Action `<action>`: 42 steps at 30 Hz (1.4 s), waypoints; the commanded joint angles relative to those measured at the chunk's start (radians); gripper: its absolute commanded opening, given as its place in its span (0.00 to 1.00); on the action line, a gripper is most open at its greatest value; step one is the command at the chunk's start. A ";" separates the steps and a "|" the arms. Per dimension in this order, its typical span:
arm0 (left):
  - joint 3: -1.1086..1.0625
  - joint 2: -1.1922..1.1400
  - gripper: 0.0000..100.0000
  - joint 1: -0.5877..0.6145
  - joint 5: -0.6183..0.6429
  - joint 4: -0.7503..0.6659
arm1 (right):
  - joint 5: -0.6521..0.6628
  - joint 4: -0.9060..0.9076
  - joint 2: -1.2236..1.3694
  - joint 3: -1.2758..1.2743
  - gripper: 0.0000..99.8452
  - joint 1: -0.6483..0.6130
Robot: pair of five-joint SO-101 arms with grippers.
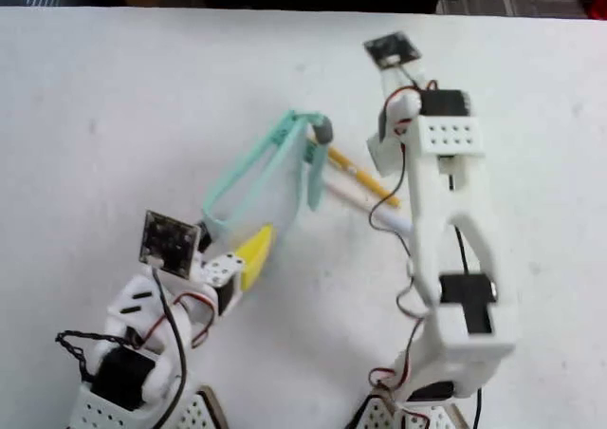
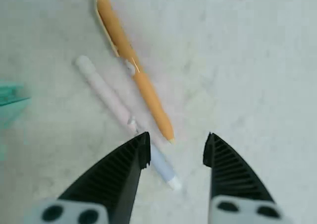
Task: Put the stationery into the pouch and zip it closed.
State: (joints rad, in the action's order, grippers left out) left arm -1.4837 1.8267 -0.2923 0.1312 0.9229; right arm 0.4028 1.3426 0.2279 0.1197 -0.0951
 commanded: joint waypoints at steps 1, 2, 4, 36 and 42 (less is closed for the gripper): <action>0.009 0.001 0.23 0.038 0.038 -0.025 | 0.066 -0.082 0.085 0.040 0.17 -0.033; 0.009 0.001 0.23 0.038 0.038 -0.023 | 0.081 -0.102 0.108 0.040 0.17 -0.044; 0.009 0.001 0.23 0.035 0.038 -0.021 | 0.095 -0.131 0.147 0.040 0.17 -0.059; 0.009 0.001 0.23 0.030 0.038 -0.023 | 0.091 -0.251 0.519 0.293 0.10 -0.116; 0.009 0.001 0.23 0.030 0.038 -0.021 | 0.091 -0.246 0.519 0.287 0.02 -0.116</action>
State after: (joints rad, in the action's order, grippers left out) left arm -1.4837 1.8251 -0.2662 0.1557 0.9229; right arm 0.4964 1.1063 0.7434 0.3913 -0.2025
